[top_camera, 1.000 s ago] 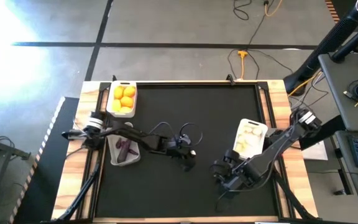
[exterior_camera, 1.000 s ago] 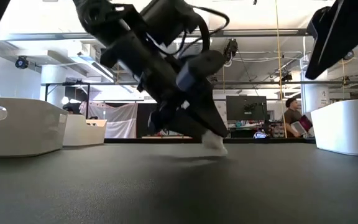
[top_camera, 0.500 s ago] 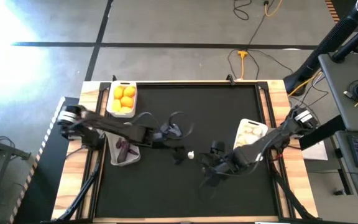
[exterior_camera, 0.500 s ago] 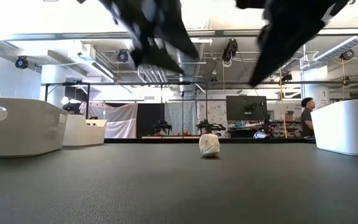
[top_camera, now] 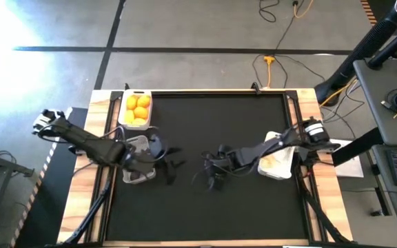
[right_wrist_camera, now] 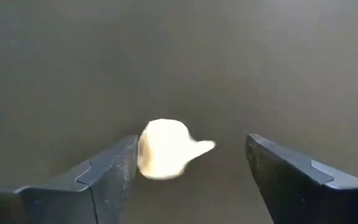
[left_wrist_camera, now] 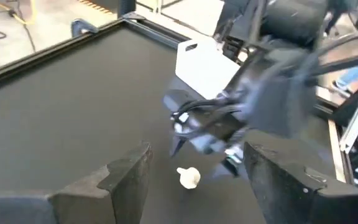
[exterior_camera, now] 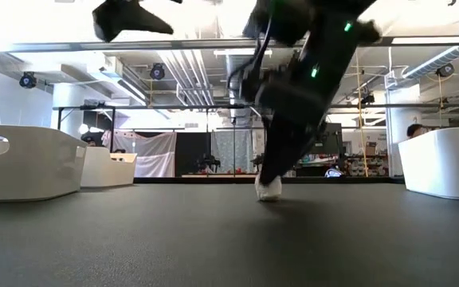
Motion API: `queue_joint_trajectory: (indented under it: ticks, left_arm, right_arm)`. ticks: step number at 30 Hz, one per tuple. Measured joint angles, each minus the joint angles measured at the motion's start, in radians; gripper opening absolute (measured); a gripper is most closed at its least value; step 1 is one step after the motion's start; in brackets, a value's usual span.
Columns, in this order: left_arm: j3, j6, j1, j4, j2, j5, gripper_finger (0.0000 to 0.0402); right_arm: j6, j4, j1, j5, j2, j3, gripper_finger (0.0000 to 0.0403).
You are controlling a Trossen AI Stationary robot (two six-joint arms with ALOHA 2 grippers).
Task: Sort produce into baskets
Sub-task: Put the white garlic into the bottom white bin
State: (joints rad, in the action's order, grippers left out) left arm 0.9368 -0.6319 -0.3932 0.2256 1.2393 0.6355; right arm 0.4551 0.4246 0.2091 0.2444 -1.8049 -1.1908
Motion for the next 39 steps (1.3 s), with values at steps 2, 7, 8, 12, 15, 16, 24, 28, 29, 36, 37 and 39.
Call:
queue_joint_trajectory:
  ticks: [2,7,8,12,15,16,24,28,29,36,37,39]
  left_arm:
    - [-0.037,-0.042,-0.027,-0.003,-0.026,0.041,0.0235]
    - [-0.115,-0.142,-0.066,-0.006,-0.05,0.072,0.0235]
    - [-0.127,-0.159,-0.069,-0.009,-0.051,0.073,0.0235]
    - [-0.163,-0.188,-0.073,-0.035,-0.05,0.074,0.0235]
    - [-0.172,-0.185,-0.073,-0.046,-0.05,0.074,0.0235]
    - [-0.172,-0.175,-0.073,-0.048,-0.051,0.08,0.0235]
    - [-0.116,-0.005,-0.073,-0.035,-0.096,0.085,0.0235]
    - [-0.058,0.093,-0.076,0.011,-0.142,0.064,0.0235]
    - [-0.042,0.111,-0.077,0.03,-0.153,0.05,0.0235]
    - [0.019,0.193,-0.104,0.181,-0.238,0.017,0.0235]
    - [0.019,0.198,-0.108,0.184,-0.251,0.017,0.0235]
    - [0.018,0.198,-0.114,0.204,-0.279,0.014,0.0235]
  right_arm:
    - [0.003,-0.001,-0.022,-0.042,-0.031,0.001,0.0283]
    - [0.006,-0.009,-0.033,-0.07,-0.064,0.001,0.0245]
    - [0.006,-0.017,-0.033,-0.069,-0.07,0.001,0.0236]
    - [0.006,-0.023,-0.033,-0.068,-0.071,0.001,0.0197]
    - [0.02,-0.016,-0.033,-0.064,-0.069,-0.003,0.0163]
    - [0.029,-0.004,-0.033,-0.062,-0.067,-0.01,0.0152]
    - [0.155,0.328,-0.033,-0.06,0.023,-0.149,0.0083]
    - [0.242,0.532,-0.026,-0.015,0.133,-0.213,0.0091]
    - [0.27,0.575,-0.024,0.012,0.167,-0.219,0.0094]
    - [0.553,0.845,-0.011,0.149,0.414,-0.145,0.0091]
    - [0.598,0.865,-0.011,0.15,0.447,-0.118,0.0089]
    - [0.673,0.892,-0.011,0.149,0.507,-0.055,0.0087]
